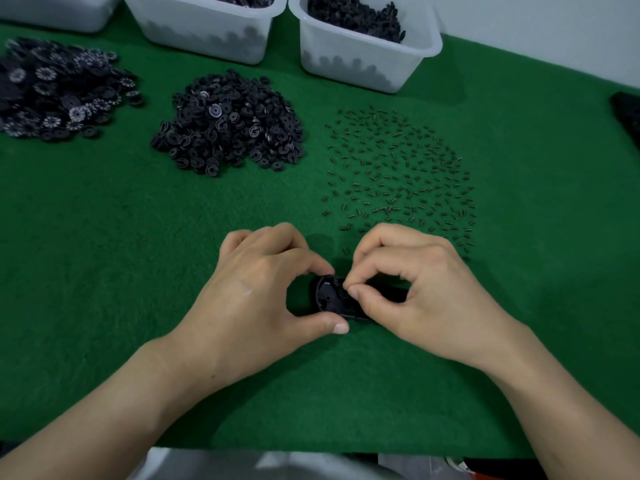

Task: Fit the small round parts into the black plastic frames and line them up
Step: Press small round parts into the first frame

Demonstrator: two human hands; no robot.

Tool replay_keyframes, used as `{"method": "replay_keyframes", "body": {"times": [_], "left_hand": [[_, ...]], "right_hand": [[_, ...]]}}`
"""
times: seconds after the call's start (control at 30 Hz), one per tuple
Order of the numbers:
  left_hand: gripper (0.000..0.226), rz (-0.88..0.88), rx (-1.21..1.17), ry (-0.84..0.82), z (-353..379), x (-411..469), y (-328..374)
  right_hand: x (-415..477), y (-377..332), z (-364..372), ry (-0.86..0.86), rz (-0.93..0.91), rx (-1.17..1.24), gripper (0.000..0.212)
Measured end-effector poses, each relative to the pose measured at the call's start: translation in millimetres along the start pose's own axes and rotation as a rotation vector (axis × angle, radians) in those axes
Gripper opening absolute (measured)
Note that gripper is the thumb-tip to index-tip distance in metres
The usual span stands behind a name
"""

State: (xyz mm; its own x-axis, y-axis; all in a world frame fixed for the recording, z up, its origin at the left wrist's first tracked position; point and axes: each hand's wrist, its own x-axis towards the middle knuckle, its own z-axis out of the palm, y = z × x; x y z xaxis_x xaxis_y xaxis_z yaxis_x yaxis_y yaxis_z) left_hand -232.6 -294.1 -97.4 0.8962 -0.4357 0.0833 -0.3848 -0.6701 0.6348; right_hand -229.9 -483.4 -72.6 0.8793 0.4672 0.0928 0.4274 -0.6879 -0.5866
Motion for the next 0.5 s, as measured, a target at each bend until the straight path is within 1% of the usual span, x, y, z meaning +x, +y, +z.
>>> {"method": "replay_keyframes", "body": {"times": [0.1,0.2,0.4,0.43,0.5], "left_hand": [[0.049,-0.003,-0.007,0.014,0.6,0.5,-0.2],[0.047,-0.002,-0.012,0.019,0.9,0.6,-0.3],[0.047,-0.002,-0.005,0.016,1.0,0.3,-0.2],[0.048,-0.003,-0.004,0.015,1.0,0.2,-0.2],[0.048,-0.004,-0.003,0.014,0.7,0.0,-0.1]], "right_hand": [[3.7,-1.6,0.8,0.006,0.045,0.013,0.007],[4.5,-2.6,-1.3,-0.020,0.047,-0.005,0.007],[6.1,-6.6,-3.0,-0.085,0.018,-0.149,0.006],[6.8,-6.9,-4.3,-0.096,0.031,-0.152,0.007],[7.5,-5.7,-8.9,-0.105,0.066,-0.084,0.008]]}}
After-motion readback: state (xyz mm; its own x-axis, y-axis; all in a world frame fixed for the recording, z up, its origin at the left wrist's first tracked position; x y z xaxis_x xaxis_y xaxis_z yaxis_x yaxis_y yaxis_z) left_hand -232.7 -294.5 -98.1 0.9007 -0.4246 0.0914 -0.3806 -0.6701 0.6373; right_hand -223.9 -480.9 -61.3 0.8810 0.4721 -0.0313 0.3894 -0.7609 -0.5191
